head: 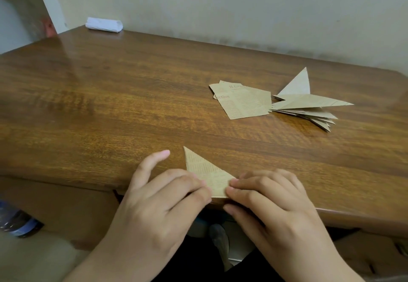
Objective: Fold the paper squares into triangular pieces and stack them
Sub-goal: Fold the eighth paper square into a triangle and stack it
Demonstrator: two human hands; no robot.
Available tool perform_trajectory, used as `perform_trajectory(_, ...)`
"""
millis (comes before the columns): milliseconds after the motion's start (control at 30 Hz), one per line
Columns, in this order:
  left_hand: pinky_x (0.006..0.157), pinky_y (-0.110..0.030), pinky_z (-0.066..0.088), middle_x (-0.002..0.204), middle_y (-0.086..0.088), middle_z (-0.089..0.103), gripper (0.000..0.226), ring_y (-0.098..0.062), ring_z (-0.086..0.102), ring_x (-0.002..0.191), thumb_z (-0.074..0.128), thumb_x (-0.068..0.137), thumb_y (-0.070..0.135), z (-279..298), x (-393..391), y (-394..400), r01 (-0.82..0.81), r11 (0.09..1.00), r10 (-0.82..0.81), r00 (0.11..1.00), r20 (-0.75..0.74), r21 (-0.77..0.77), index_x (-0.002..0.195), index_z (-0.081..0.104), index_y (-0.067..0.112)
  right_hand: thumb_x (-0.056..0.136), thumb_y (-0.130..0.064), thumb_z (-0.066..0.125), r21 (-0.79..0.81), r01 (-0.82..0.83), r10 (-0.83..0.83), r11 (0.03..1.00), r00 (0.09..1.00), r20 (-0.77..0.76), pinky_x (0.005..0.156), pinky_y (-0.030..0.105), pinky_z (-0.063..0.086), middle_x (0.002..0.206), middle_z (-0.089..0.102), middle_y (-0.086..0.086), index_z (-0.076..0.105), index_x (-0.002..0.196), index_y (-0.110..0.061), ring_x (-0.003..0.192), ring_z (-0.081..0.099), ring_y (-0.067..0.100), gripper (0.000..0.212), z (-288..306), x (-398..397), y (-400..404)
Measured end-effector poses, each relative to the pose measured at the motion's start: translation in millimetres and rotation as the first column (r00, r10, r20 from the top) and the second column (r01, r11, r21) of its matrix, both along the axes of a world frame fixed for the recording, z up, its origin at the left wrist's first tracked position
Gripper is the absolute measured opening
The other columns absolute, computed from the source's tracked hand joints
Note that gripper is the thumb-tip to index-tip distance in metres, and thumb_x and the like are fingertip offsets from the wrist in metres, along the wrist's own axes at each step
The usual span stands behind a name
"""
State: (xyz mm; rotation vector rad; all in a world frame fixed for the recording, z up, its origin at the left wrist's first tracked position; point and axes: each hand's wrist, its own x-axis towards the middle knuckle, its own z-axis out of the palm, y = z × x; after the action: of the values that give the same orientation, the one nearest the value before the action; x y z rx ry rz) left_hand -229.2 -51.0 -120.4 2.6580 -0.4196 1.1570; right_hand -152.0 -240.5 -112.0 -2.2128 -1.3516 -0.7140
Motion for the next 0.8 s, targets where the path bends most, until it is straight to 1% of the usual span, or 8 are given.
perform_trajectory(133,0.086,-0.022,0.043,0.073,0.016,0.06,0.012,-0.002,0.055,0.068,0.057,0.087,0.023,32.3,4.1,-7.7,0.019,0.928,-0.065,0.992,-0.111,-0.371,0.076,0.063,0.025,0.089,-0.031,0.058,0.124,0.013,0.018,0.992,0.97,-0.243,0.069,0.017,0.044,0.076,0.062,-0.016,0.066,0.081,-0.026,0.072,0.056,-0.001,0.013,27.6,-2.2,9.8)
perform_trajectory(200,0.062,-0.009,0.041,0.07,0.012,0.061,0.016,-0.004,0.056,0.065,0.062,0.083,0.035,58.6,12.6,-11.8,-0.129,0.798,-0.022,0.97,-0.243,-0.589,0.069,0.062,0.026,0.086,-0.034,0.063,0.193,0.125,-0.001,0.973,0.844,-0.537,0.056,0.005,0.037,0.064,0.059,-0.018,0.065,0.071,-0.027,0.057,0.051,-0.006,0.018,54.9,2.5,14.8)
perform_trajectory(267,0.052,-0.017,0.041,0.067,0.005,0.063,0.017,-0.008,0.057,0.063,0.067,0.077,0.037,71.2,30.6,-12.8,-0.263,0.699,0.006,0.932,-0.362,-0.666,0.065,0.065,0.025,0.084,-0.039,0.065,0.082,0.21,-0.088,0.974,0.69,-0.718,0.047,0.007,0.036,0.056,0.059,-0.014,0.066,0.067,-0.029,0.048,0.048,-0.003,0.019,70.2,16.3,19.2)
perform_trajectory(333,0.052,-0.018,0.038,0.066,0.006,0.06,0.015,-0.007,0.054,0.063,0.068,0.08,0.034,76.3,48.5,-12.0,-0.35,0.758,0.078,0.886,-0.457,-0.55,0.069,0.062,0.026,0.085,-0.042,0.063,-0.098,0.242,-0.233,0.965,0.631,-0.74,0.045,0.009,0.036,0.059,0.062,-0.01,0.065,0.068,-0.029,0.05,0.05,-0.001,0.021,73.0,32.8,23.1)
perform_trajectory(467,0.089,-0.023,0.036,0.094,0.018,0.051,0.01,-0.002,0.046,0.094,0.061,0.087,0.029,55.6,52.0,-17.6,-0.272,0.914,0.104,0.875,-0.474,-0.301,0.09,0.052,0.033,0.087,-0.043,0.061,-0.324,0.293,-0.436,0.9,0.596,-0.674,0.052,0.016,0.04,0.074,0.063,-0.011,0.065,0.074,-0.033,0.066,0.056,0.002,0.017,65.3,47.9,33.8)
perform_trajectory(633,0.102,-0.032,0.024,0.105,0.022,0.054,0.023,-0.002,0.044,0.107,0.049,0.091,0.03,39.5,45.7,-20.5,-0.252,0.95,0.137,0.865,-0.482,-0.183,0.108,0.065,0.037,0.086,-0.042,0.063,-0.348,0.337,-0.483,0.875,0.66,-0.575,0.05,0.016,0.036,0.072,0.059,-0.011,0.059,0.072,-0.03,0.065,0.053,0.002,0.019,61.4,47.3,35.4)
perform_trajectory(767,0.11,-0.034,0.005,0.117,0.027,0.037,0.036,0.003,0.026,0.117,0.036,0.096,0.04,39.5,50.1,-19.4,-0.293,0.952,0.201,0.811,-0.549,-0.084,0.13,0.046,0.048,0.089,-0.031,0.06,-0.335,0.342,-0.458,0.878,0.805,-0.377,0.074,0.024,0.043,0.09,0.054,-0.012,0.062,0.093,-0.031,0.09,0.051,0.009,0.004,59.7,46.4,28.6)
perform_trajectory(800,0.11,-0.036,0.002,0.117,0.027,0.036,0.037,0.003,0.024,0.117,0.036,0.096,0.041,39.8,51.1,-18.6,-0.298,0.952,0.208,0.803,-0.558,-0.073,0.131,0.045,0.049,0.09,-0.023,0.058,-0.317,0.293,-0.396,0.902,0.855,-0.335,0.079,0.026,0.044,0.094,0.054,-0.01,0.066,0.1,-0.031,0.095,0.049,0.011,0.015,58.4,45.4,27.7)
